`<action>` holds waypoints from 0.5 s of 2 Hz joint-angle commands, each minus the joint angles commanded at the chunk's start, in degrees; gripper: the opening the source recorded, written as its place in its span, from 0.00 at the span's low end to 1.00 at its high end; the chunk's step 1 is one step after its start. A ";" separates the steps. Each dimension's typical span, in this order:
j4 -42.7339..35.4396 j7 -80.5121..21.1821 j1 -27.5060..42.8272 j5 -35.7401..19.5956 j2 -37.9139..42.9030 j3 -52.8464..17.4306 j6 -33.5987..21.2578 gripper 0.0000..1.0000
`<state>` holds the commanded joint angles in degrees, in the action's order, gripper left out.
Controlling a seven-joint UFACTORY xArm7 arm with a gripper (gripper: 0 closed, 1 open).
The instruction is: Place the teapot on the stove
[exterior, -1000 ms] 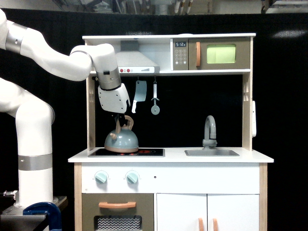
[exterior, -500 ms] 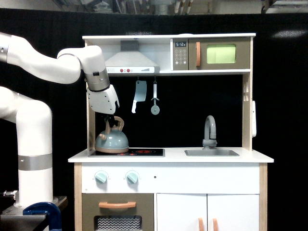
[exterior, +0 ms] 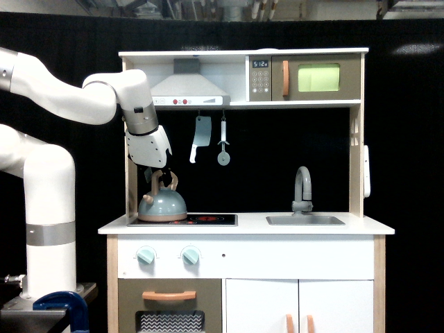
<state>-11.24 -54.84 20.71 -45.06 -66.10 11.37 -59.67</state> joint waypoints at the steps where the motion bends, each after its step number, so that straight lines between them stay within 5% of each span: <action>1: -6.00 1.43 -2.67 10.62 -2.81 -9.97 -9.98 1.00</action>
<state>-17.24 -53.41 18.04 -34.44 -68.92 1.40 -69.65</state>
